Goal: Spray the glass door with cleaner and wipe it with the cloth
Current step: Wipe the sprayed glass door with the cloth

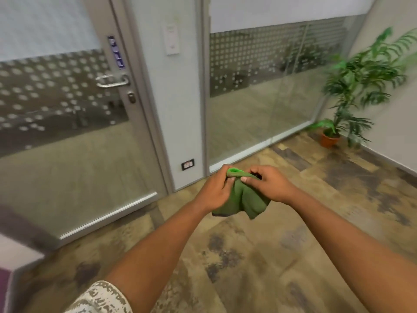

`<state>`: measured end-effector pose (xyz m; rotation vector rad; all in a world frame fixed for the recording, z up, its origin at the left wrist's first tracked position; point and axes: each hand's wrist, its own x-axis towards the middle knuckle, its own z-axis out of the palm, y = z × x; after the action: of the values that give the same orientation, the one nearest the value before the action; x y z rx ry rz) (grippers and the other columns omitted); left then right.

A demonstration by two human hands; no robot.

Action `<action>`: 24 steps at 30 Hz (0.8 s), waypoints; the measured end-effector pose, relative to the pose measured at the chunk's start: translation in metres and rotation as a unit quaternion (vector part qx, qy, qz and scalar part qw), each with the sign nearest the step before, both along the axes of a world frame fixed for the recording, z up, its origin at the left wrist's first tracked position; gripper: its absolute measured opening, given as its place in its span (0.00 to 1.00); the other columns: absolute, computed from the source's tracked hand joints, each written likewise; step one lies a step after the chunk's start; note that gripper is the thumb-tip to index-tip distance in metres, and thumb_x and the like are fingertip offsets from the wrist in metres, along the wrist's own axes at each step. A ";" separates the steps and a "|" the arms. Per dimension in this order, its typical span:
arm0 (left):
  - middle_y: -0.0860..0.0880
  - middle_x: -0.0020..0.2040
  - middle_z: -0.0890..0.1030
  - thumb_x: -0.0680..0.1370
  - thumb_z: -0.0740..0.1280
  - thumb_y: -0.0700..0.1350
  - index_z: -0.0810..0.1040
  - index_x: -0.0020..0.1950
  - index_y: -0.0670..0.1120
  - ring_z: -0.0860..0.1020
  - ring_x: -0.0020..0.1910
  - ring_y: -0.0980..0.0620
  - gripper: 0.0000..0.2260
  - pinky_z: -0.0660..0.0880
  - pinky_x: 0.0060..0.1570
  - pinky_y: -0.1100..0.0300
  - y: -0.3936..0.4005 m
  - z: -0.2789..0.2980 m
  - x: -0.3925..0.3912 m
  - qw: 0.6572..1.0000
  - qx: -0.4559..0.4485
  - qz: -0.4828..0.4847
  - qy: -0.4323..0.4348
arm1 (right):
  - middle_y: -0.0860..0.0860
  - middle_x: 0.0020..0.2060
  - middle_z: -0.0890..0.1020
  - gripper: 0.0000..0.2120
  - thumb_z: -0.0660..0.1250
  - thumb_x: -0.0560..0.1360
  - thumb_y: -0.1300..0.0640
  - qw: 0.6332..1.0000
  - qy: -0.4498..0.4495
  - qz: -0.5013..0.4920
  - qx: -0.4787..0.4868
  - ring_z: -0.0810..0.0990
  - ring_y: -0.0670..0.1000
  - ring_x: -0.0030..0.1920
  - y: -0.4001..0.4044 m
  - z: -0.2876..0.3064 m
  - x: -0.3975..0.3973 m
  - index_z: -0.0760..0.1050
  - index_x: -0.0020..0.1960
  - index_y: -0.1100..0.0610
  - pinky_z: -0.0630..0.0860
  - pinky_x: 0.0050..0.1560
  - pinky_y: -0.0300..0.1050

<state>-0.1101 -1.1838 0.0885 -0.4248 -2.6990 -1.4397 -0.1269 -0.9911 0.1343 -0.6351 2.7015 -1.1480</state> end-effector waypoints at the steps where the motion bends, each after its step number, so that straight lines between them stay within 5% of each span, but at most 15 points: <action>1: 0.52 0.57 0.79 0.83 0.60 0.47 0.71 0.66 0.50 0.78 0.55 0.51 0.11 0.74 0.54 0.54 -0.024 -0.002 0.004 1.000 0.011 0.013 -0.012 | 0.46 0.36 0.83 0.06 0.68 0.79 0.55 1.000 0.000 0.010 -0.009 0.77 0.38 0.35 -0.024 0.004 0.000 0.82 0.46 0.55 0.71 0.37 0.36; 4: 0.52 0.62 0.80 0.79 0.64 0.52 0.69 0.68 0.55 0.80 0.59 0.50 0.17 0.79 0.60 0.50 -0.091 -0.004 0.019 0.997 0.047 0.040 -0.041 | 0.55 0.40 0.84 0.08 0.66 0.80 0.56 0.997 -0.032 0.028 -0.069 0.79 0.44 0.38 -0.088 0.008 -0.002 0.81 0.48 0.58 0.76 0.42 0.43; 10: 0.53 0.57 0.84 0.77 0.66 0.42 0.76 0.62 0.51 0.82 0.57 0.51 0.14 0.78 0.62 0.47 -0.202 0.006 0.031 0.980 0.101 0.159 -0.070 | 0.57 0.43 0.85 0.10 0.63 0.82 0.55 0.982 -0.097 0.069 -0.149 0.81 0.49 0.42 -0.194 0.017 -0.010 0.79 0.51 0.59 0.78 0.45 0.46; 17: 0.50 0.42 0.84 0.81 0.66 0.44 0.80 0.50 0.49 0.79 0.41 0.54 0.03 0.78 0.51 0.46 -0.298 0.016 0.026 0.956 0.100 0.275 -0.016 | 0.54 0.39 0.81 0.16 0.63 0.80 0.47 0.950 -0.169 0.078 -0.253 0.78 0.52 0.40 -0.294 0.019 -0.042 0.77 0.46 0.60 0.74 0.44 0.47; 20: 0.52 0.41 0.81 0.81 0.66 0.45 0.81 0.52 0.48 0.76 0.48 0.51 0.05 0.76 0.52 0.50 -0.336 0.030 0.017 0.944 0.028 0.328 0.017 | 0.51 0.41 0.86 0.12 0.60 0.83 0.54 0.929 -0.207 0.091 -0.293 0.83 0.48 0.40 -0.334 0.018 -0.058 0.79 0.48 0.55 0.78 0.41 0.42; 24: 0.51 0.48 0.83 0.81 0.65 0.51 0.81 0.57 0.54 0.79 0.54 0.47 0.08 0.73 0.49 0.54 -0.376 0.056 0.006 0.891 -0.152 0.425 0.038 | 0.56 0.51 0.86 0.12 0.59 0.83 0.55 0.896 -0.268 0.123 -0.333 0.85 0.52 0.50 -0.386 0.019 -0.084 0.80 0.58 0.57 0.80 0.51 0.46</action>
<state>-0.1041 -1.5597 0.1444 0.6241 -2.4894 -0.7314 -0.2111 -1.3775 0.1532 -0.5910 1.6970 -1.8463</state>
